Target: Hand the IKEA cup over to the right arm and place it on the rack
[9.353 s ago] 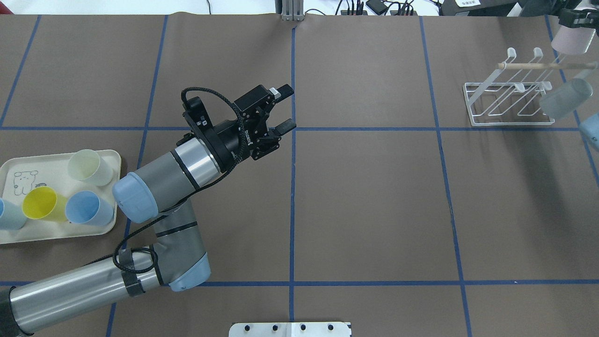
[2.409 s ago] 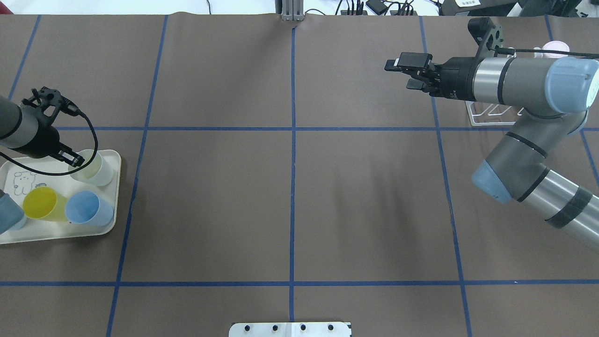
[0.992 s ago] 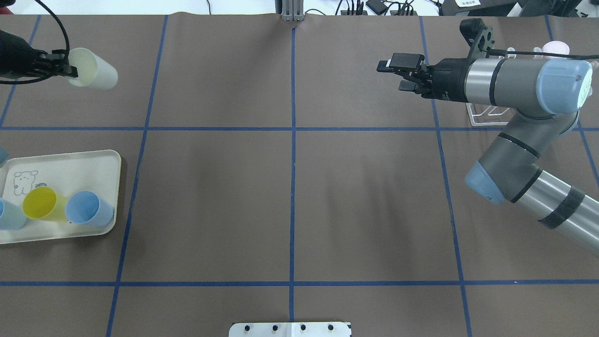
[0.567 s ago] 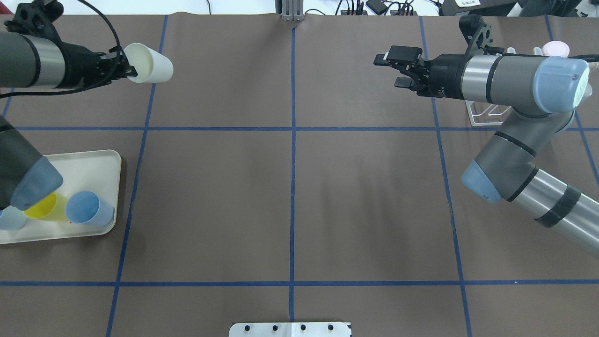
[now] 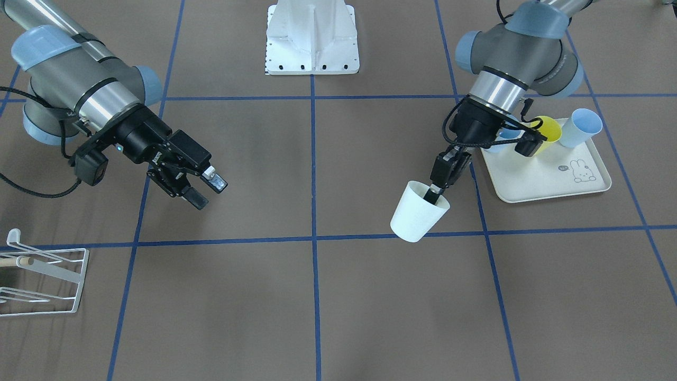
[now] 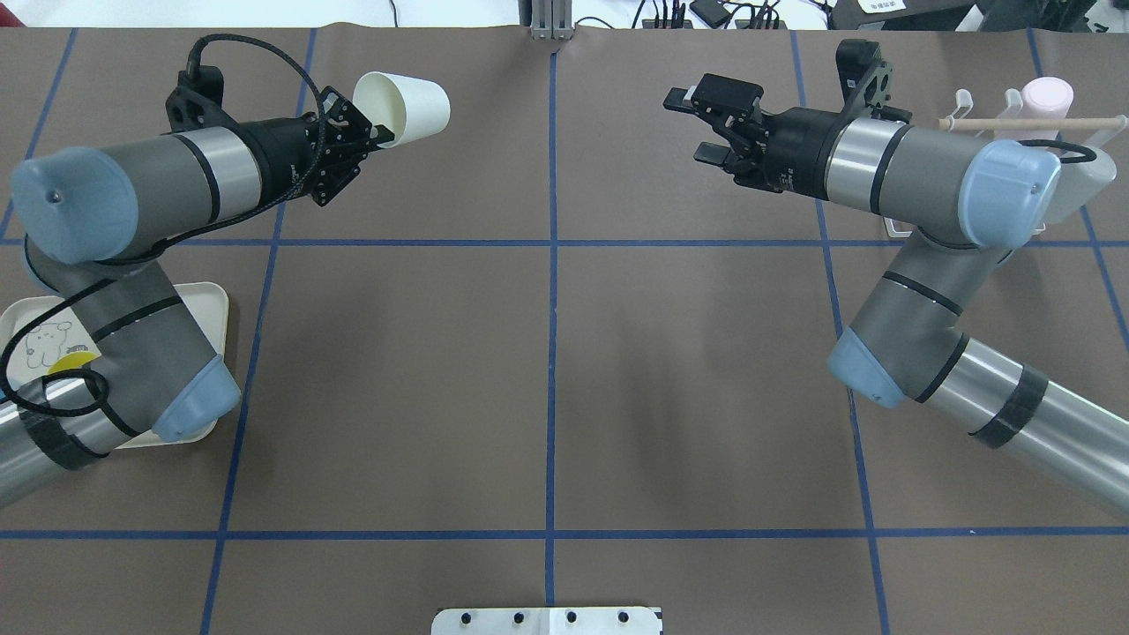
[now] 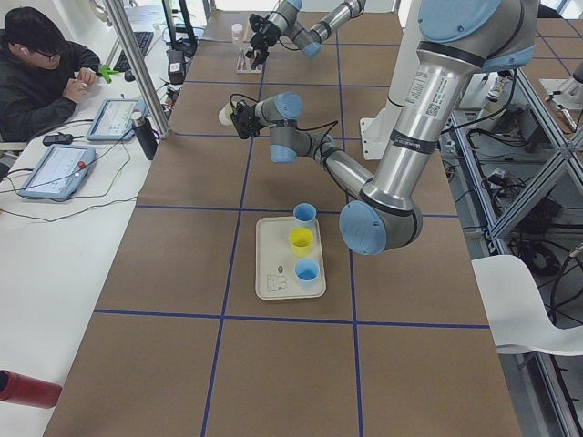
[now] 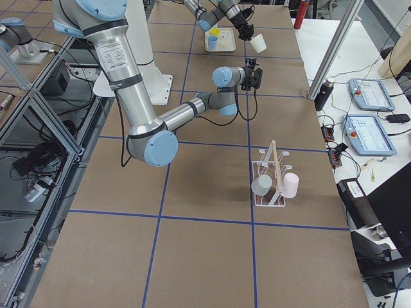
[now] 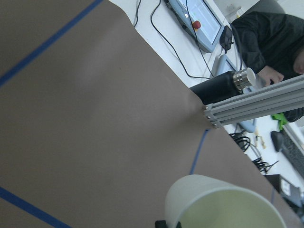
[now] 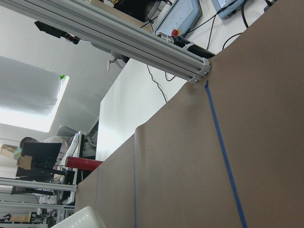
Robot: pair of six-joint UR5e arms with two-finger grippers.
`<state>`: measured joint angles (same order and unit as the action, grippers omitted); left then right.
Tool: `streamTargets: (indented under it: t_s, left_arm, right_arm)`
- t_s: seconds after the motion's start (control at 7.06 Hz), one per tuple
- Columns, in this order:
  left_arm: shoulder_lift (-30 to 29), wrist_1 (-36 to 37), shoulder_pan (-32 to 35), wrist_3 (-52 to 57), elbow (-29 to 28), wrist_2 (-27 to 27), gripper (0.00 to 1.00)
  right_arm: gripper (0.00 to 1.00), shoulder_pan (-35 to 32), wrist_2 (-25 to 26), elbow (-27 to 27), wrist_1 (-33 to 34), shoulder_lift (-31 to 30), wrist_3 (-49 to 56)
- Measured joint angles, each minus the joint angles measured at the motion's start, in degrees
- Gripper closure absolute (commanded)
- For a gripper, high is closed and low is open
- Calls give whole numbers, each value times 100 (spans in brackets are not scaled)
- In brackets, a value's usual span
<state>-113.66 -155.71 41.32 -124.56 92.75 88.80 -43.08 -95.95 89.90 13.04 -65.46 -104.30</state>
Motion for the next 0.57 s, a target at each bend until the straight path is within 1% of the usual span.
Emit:
streamTargets:
  t_s: [0.28,0.43,0.57]
  left_arm:
    - [-345,-1893,-460,-1126,-981,-940,100]
    - [-551,-2684,-685,-1541,-1378,-1310,100]
    - [-723,-3203,-838,-1876,-1597,-1481,100]
  right_arm:
    - [0,409,770,-9,-502,123,-357]
    - [0,608,1096,-23,-646,213,-408]
    - [0,752,1289,-37,-704,291,-423]
